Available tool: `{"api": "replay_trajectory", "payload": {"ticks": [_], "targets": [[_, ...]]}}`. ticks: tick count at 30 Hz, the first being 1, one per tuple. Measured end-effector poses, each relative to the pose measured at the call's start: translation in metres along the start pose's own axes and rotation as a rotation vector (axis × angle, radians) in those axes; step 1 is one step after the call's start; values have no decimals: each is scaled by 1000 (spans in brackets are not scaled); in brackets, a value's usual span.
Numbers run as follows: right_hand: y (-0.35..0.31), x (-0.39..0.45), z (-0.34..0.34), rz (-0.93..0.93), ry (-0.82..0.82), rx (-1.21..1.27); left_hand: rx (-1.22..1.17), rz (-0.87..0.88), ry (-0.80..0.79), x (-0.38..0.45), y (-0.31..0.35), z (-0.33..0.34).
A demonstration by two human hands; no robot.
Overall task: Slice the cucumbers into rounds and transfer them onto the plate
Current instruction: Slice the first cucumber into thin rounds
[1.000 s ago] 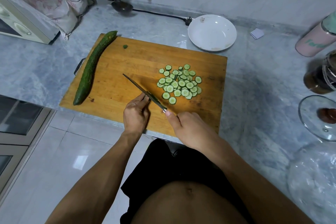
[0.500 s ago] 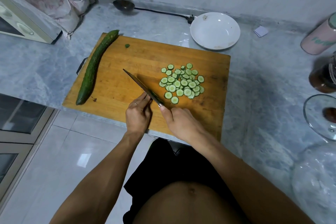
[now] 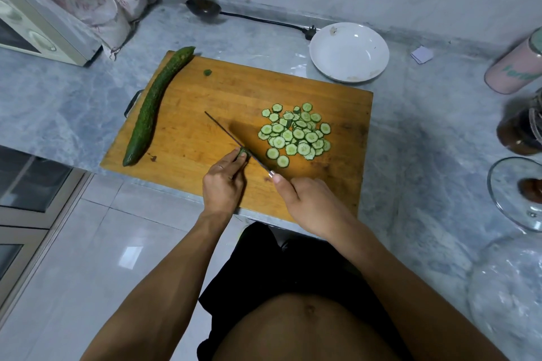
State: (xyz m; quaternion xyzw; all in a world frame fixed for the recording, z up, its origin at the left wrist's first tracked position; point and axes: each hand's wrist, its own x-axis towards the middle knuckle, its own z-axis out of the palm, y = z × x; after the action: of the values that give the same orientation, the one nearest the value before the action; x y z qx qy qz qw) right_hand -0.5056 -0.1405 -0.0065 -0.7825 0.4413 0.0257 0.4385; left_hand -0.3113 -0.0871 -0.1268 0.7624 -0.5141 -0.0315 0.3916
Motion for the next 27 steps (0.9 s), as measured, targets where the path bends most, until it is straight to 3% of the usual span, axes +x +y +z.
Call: {"api": "replay_trajectory", "payload": {"ticks": [27], "targets": [[-22, 21, 15, 30, 8, 27, 21, 13, -25, -1, 2, -2]]}}
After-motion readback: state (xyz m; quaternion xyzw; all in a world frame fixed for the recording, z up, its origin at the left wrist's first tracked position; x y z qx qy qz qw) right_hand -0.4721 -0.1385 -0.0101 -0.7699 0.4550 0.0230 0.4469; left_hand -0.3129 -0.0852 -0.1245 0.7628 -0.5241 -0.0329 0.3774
